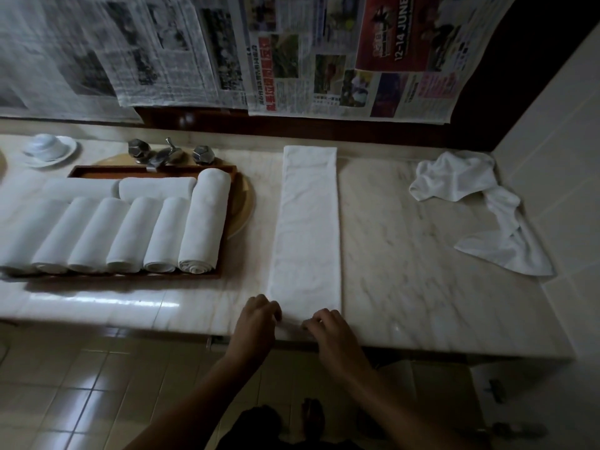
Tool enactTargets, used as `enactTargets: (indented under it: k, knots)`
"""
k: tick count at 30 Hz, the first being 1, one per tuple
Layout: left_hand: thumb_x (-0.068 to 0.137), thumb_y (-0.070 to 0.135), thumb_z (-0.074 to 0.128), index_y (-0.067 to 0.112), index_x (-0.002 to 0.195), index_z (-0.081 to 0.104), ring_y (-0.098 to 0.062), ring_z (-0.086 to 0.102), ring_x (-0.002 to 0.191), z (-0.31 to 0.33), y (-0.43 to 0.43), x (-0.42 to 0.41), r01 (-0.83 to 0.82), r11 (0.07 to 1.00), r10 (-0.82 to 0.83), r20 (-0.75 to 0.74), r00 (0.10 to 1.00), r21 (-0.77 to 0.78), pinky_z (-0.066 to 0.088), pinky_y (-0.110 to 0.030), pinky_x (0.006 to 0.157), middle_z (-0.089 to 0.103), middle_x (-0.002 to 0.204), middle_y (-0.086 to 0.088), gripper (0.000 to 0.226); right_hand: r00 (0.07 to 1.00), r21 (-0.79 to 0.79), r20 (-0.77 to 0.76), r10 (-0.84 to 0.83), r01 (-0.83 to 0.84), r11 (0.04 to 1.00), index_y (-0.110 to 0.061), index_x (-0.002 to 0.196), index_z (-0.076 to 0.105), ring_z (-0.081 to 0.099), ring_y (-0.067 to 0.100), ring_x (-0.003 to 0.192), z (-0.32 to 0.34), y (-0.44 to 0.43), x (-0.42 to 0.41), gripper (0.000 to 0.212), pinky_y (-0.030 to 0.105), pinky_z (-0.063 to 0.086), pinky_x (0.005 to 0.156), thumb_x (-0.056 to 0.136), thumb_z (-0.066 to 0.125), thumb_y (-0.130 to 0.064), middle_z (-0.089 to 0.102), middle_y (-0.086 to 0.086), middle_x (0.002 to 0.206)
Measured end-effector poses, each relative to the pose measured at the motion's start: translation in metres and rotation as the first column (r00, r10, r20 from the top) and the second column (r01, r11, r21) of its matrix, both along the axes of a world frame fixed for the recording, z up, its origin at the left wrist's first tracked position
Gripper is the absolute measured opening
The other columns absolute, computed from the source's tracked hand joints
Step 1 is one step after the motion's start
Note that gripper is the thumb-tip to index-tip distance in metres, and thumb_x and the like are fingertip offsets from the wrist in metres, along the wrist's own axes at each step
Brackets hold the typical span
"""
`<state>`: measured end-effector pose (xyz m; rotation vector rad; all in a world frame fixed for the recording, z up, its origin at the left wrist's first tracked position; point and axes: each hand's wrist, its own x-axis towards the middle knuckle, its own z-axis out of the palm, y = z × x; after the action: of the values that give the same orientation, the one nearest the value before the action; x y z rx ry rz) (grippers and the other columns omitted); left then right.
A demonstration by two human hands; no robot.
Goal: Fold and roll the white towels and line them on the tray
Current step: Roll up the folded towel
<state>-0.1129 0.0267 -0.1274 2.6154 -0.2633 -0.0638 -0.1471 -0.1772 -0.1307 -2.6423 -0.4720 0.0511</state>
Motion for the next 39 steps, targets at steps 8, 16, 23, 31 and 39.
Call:
enactTargets:
  k: [8,16,23,31,39]
  knots:
    - [0.074,-0.008,0.069,0.018,0.099,0.066,-0.012,0.046,0.081,-0.020,0.018,-0.007,0.324,0.937,-0.336,0.083,0.938,0.126,0.047,-0.029,0.063,0.056,0.095,0.003,0.035,0.982,-0.069,0.177,0.067,-0.056,0.996,-0.017,0.122,0.069,0.060,0.023,0.105,-0.017,-0.008,-0.005,0.039,0.034,0.058,0.081,0.091,0.045,-0.015,0.064,0.004,0.118]
    - [0.072,0.008,0.066,0.019,0.097,0.065,-0.016,0.047,0.082,-0.014,0.029,0.010,0.497,0.820,-0.542,0.106,0.834,0.284,0.045,-0.031,0.069,0.057,0.094,0.002,0.027,0.967,-0.099,0.240,0.087,-0.065,0.993,-0.016,0.113,0.074,0.065,0.021,0.097,-0.014,-0.007,0.001,0.036,0.031,0.059,0.076,0.090,0.046,-0.016,0.069,0.003,0.109]
    - [0.072,0.019,0.077,0.019,0.101,0.065,-0.016,0.050,0.081,-0.009,0.028,0.016,0.546,0.770,-0.596,0.066,0.800,0.330,0.049,-0.031,0.070,0.059,0.096,0.002,0.032,0.969,-0.164,0.202,0.140,-0.108,0.981,-0.017,0.116,0.072,0.062,0.021,0.098,-0.016,-0.011,0.009,0.034,0.032,0.056,0.079,0.090,0.050,-0.016,0.067,0.003,0.110]
    - [0.070,0.020,0.078,0.026,0.087,0.064,-0.011,0.056,0.072,0.002,0.024,0.030,0.534,0.776,-0.553,-0.046,0.832,0.336,0.047,-0.026,0.067,0.061,0.083,0.008,0.023,0.988,-0.076,-0.061,0.141,-0.146,0.986,-0.018,0.124,0.063,0.057,0.021,0.107,0.001,-0.019,0.023,0.044,0.035,0.053,0.085,0.085,0.059,0.002,0.063,0.002,0.121]
    - [0.085,0.019,0.071,0.021,0.101,0.078,-0.006,0.065,0.080,0.027,0.019,0.056,0.348,0.938,-0.331,-0.288,0.898,0.007,0.045,-0.013,0.067,0.075,0.095,0.005,0.018,0.957,-0.025,-0.289,0.038,-0.047,0.999,-0.018,0.120,0.069,0.057,0.017,0.110,0.009,-0.028,0.047,0.041,0.027,0.049,0.091,0.088,0.061,0.005,0.058,-0.001,0.123]
